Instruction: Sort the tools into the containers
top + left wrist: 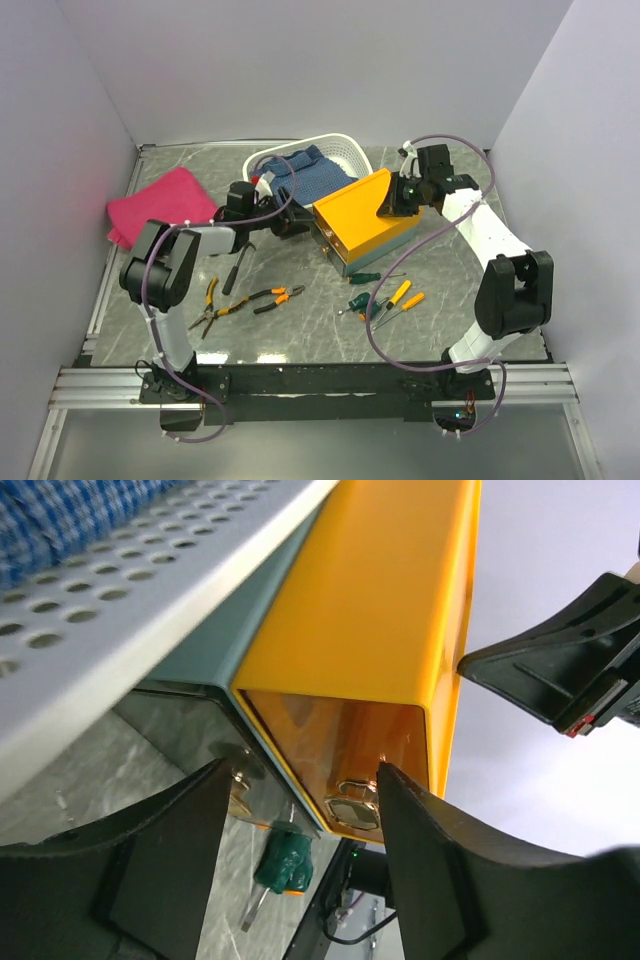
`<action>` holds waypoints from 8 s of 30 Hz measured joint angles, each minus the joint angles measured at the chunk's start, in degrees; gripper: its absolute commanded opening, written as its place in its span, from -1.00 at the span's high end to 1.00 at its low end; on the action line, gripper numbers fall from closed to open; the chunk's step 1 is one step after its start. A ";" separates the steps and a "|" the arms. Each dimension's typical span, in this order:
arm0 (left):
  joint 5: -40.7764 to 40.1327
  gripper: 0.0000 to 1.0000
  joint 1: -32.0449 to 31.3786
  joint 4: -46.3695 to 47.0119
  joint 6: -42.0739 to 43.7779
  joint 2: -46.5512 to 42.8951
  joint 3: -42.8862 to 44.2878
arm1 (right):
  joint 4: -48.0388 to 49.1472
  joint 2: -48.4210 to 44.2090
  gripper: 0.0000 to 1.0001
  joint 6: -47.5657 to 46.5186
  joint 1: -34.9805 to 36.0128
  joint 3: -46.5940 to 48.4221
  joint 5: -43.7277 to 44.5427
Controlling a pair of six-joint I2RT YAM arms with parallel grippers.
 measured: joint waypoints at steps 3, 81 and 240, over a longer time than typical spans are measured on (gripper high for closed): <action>0.37 -0.25 -0.94 0.85 -0.85 0.52 0.04 | 0.00 0.00 1.00 -0.37 -0.07 0.00 0.28; 9.20 -0.58 11.52 -69.26 55.93 -9.51 9.40 | 5.62 -1.86 0.77 -3.04 -2.84 -3.82 2.62; -12.13 -0.66 29.70 -38.34 46.10 -50.53 -12.98 | -13.44 -6.56 -0.05 -102.84 9.70 -27.96 10.32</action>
